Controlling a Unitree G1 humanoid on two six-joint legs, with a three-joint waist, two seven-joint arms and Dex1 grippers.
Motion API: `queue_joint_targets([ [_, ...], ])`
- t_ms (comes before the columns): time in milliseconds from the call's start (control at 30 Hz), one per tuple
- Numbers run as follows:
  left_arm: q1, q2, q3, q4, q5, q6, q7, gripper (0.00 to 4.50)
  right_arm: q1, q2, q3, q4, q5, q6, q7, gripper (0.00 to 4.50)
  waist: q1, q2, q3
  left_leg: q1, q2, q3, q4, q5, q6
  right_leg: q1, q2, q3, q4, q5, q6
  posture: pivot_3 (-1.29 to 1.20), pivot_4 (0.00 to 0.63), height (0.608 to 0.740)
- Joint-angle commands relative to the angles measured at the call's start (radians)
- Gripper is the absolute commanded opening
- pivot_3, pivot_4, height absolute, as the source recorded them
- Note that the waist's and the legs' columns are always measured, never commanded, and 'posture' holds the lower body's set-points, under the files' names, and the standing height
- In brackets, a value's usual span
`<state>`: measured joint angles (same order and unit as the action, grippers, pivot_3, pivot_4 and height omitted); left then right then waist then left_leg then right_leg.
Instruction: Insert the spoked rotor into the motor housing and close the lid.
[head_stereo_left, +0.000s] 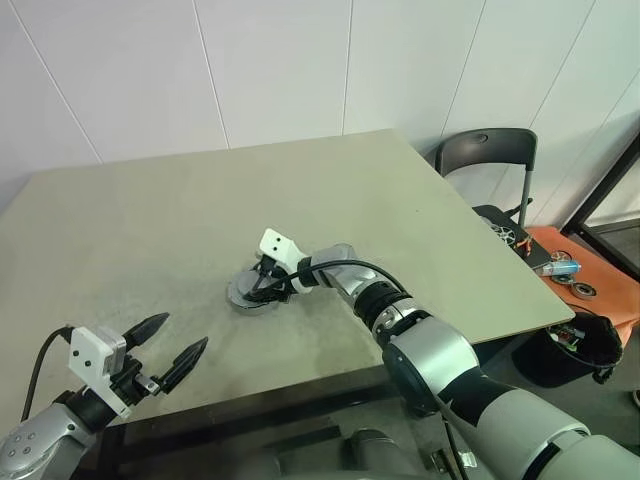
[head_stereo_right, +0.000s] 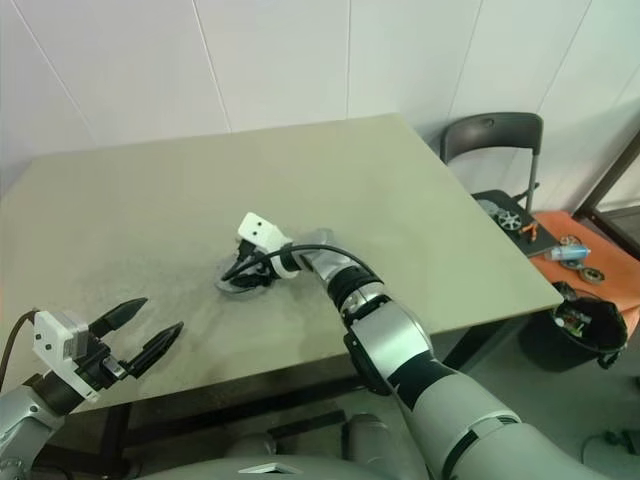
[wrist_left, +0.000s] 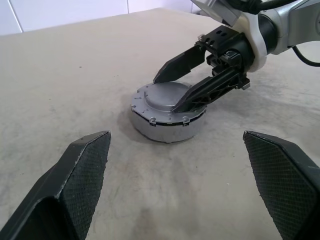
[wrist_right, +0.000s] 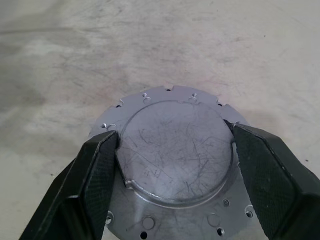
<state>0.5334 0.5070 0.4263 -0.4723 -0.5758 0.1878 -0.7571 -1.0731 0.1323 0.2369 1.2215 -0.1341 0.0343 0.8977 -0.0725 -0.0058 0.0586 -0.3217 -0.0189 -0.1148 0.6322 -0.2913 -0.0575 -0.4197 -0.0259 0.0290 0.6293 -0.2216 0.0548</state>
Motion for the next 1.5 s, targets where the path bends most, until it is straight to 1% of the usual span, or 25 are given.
queue_joint_targets([
  [33,-0.005,0.005,0.025,-0.002,-0.001,-0.02,-0.005,4.5,0.016,0.008,0.021,0.025,-0.032,0.019,-0.019,3.24,0.0,0.0,0.0,0.0,0.0,0.0,0.0,0.0,0.0,0.0,0.0,0.0,0.0,0.0,0.0,0.0,0.0,0.74],
  [300,-0.015,0.006,0.023,0.019,0.01,-0.014,0.008,4.5,0.024,0.005,0.028,0.027,-0.032,0.021,-0.007,3.24,0.0,0.0,0.0,0.001,0.0,0.0,0.0,0.0,0.0,0.001,0.0,0.0,0.0,0.0,0.0,0.0,0.0,0.74],
  [400,-0.043,0.005,0.004,0.029,0.06,0.032,0.093,4.5,0.024,0.004,0.027,0.027,-0.031,0.021,-0.006,3.24,0.001,0.0,0.0,0.001,0.0,0.0,0.0,0.0,0.0,0.002,0.0,0.0,0.0,0.0,0.0,0.0,0.0,0.74],
  [533,-0.121,0.001,-0.011,0.026,0.02,0.114,0.147,4.5,0.024,0.004,0.027,0.027,-0.03,0.021,-0.007,3.24,0.001,0.0,0.0,0.002,0.0,-0.001,0.0,0.0,0.0,0.003,0.0,0.0,0.0,0.0,0.0,0.0,0.0,0.74],
  [633,-0.195,0.004,-0.025,0.042,0.009,0.137,0.154,3.88,0.023,0.005,0.025,0.028,-0.03,0.022,-0.008,3.24,0.001,0.0,0.0,0.002,0.0,-0.001,0.0,0.0,0.0,0.004,0.0,-0.001,0.0,0.0,0.0,0.0,0.0,0.74],
  [700,-0.236,0.001,-0.034,0.056,0.017,0.145,0.164,3.25,0.023,0.005,0.025,0.028,-0.029,0.022,-0.008,3.24,0.001,0.0,0.0,0.003,0.0,-0.001,0.0,0.0,0.0,0.004,0.0,-0.001,0.0,0.0,0.0,0.0,0.0,0.74],
  [833,-0.38,-0.018,-0.128,0.151,0.092,0.162,0.216,1.81,0.023,0.004,0.022,0.027,-0.027,0.022,-0.01,3.24,0.002,0.0,-0.001,0.004,0.0,-0.001,0.0,0.0,0.0,0.006,0.0,-0.001,0.0,0.0,0.0,0.0,0.0,0.74],
  [1000,-0.505,-0.044,-0.21,0.276,0.161,0.142,0.234,0.02,0.025,0.004,0.02,0.022,-0.023,0.024,-0.008,3.24,0.002,-0.002,-0.002,0.005,0.0,-0.001,0.0,0.0,0.0,0.008,0.0,-0.001,-0.001,0.0,0.001,0.0,0.0,0.74],
  [1167,-0.583,-0.057,-0.258,0.382,0.211,0.136,0.238,0.0,0.025,0.001,0.018,0.021,-0.023,0.024,-0.007,3.24,0.002,-0.003,-0.003,0.005,0.0,-0.002,0.0,0.0,0.0,0.008,0.0,-0.001,-0.001,0.0,0.001,0.0,0.0,0.74],
  [1500,-0.566,-0.063,-0.332,0.407,0.254,0.202,0.23,0.0,0.028,0.001,0.019,0.019,-0.023,0.025,-0.002,3.24,0.002,-0.003,-0.003,0.006,0.0,-0.002,0.0,0.0,0.0,0.008,0.0,-0.001,-0.001,0.0,0.001,0.0,0.0,0.74],
])
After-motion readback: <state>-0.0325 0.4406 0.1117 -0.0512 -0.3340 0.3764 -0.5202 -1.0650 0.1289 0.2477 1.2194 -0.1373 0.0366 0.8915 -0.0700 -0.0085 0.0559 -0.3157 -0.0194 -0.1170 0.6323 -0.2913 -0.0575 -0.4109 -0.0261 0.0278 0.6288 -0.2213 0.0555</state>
